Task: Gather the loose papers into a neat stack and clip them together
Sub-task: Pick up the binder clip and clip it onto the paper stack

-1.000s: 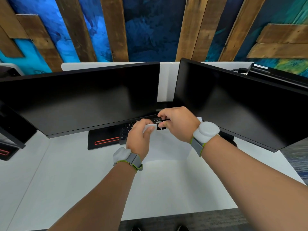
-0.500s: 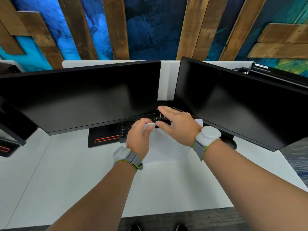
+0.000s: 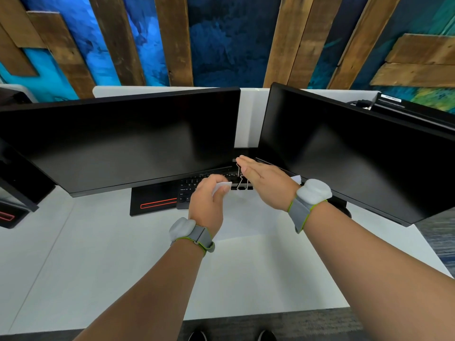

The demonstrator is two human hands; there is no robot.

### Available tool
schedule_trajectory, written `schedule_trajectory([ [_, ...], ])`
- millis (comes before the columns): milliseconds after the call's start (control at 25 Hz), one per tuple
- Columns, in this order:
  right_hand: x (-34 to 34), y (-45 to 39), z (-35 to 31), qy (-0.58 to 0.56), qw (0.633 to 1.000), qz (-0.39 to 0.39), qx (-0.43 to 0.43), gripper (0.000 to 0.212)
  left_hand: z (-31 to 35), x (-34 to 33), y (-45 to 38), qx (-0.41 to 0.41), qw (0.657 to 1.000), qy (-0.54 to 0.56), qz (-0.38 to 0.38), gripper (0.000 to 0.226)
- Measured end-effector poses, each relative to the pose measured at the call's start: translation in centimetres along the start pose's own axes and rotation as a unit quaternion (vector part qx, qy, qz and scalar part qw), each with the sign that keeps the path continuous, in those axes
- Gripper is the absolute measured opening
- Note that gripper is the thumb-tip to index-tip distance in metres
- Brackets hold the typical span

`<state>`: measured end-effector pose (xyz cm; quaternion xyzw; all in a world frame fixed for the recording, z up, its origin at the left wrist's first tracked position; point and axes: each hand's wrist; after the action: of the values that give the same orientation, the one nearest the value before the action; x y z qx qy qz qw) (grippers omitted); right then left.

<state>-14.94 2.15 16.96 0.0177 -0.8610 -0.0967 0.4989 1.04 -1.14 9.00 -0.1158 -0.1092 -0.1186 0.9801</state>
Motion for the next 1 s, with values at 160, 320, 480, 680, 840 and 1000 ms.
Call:
schedule_trajectory([
  [160, 0.6, -0.3, 0.1, 0.096, 0.992, -0.078, 0.014, 0.075, -0.6, -0.1, -0.1, 0.006, 1.0, -0.005, -0.007, 0.009],
  [320, -0.3, -0.2, 0.6, 0.269, 0.962, -0.049, 0.011, 0.094, 0.1, -0.5, -0.2, 0.0, 1.0, 0.009, 0.006, 0.011],
  [480, -0.9, -1.2, 1.0, 0.274, 0.961, 0.027, 0.0, 0.05, 0.7, -0.9, -0.2, 0.004, 1.0, 0.011, 0.01, 0.011],
  [680, -0.9, -1.5, 0.6, 0.255, 0.967, 0.013, 0.02, 0.018, 0.8, -0.6, -0.5, 0.008, 1.0, 0.011, 0.008, 0.005],
  [840, -0.4, -1.4, 1.0, 0.209, 0.978, 0.002, 0.004, 0.023, 0.2, 0.1, -0.6, 0.108, 0.988, 0.109, 0.012, 0.042],
  [1000, -0.2, -0.9, 1.5, 0.211, 0.977, 0.0, 0.018, 0.037, -2.5, 0.3, -0.2, 0.177, 0.981, 0.017, -0.08, 0.019],
])
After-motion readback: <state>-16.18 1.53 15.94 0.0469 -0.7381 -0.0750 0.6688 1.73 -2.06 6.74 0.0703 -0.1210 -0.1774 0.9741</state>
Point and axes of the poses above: each hand's wrist, its own y-axis away from the middle knuckle, its own x-axis out of the back of the hand, z = x × y, and after that the axes turned 11 degrees about y, right-handed
